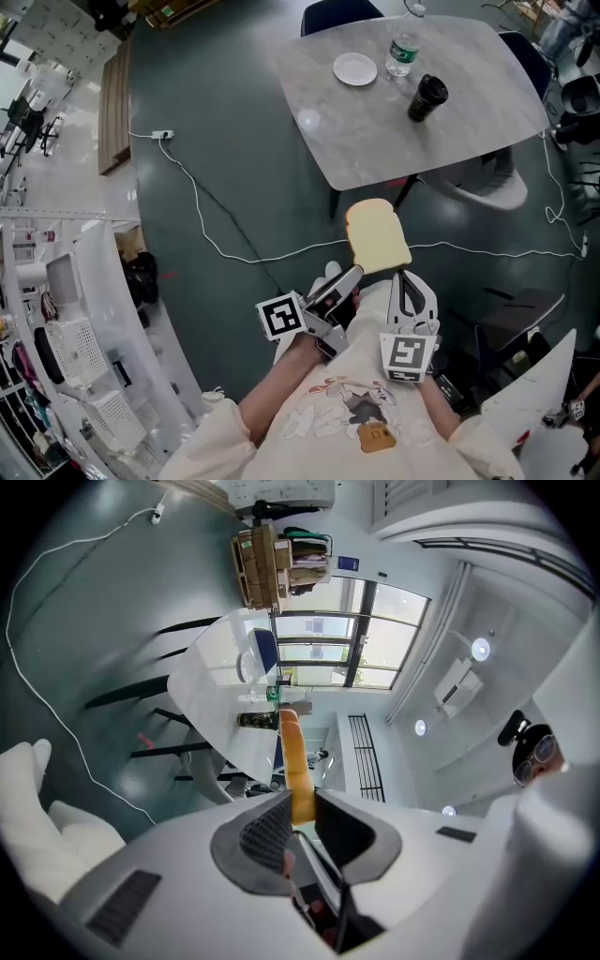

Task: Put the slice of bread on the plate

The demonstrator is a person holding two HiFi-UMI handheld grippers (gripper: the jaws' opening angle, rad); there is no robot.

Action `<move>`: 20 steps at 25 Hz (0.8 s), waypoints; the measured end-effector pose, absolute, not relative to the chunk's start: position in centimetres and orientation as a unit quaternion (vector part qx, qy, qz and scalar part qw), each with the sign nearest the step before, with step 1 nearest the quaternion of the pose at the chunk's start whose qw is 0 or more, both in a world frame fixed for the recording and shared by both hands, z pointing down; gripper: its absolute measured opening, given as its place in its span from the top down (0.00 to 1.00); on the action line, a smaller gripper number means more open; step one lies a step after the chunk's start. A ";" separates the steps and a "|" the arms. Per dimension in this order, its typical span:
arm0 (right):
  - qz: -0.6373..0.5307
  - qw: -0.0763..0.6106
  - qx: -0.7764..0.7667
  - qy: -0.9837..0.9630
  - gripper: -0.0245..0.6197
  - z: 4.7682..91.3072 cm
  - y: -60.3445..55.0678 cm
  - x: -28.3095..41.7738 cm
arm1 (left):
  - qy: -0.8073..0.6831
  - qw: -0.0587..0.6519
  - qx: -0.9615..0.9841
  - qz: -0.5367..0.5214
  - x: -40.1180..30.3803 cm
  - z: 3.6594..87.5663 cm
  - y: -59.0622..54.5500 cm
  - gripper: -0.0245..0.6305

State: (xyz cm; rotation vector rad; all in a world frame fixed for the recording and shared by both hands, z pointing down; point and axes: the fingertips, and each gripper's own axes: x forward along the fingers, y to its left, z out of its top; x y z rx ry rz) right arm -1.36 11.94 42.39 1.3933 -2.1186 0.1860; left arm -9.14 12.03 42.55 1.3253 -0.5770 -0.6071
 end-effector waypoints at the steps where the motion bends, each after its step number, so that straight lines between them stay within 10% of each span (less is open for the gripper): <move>1: 0.067 0.299 0.520 -0.797 0.95 42.3 11.5 -2.0 | -0.259 0.709 0.595 -0.275 -9.6 42.6 11.6 0.83; 20: 0.047 0.303 0.477 -0.824 0.95 43.0 -0.1 -5.4 | -0.277 0.697 0.592 -0.295 -11.8 43.6 0.7 0.83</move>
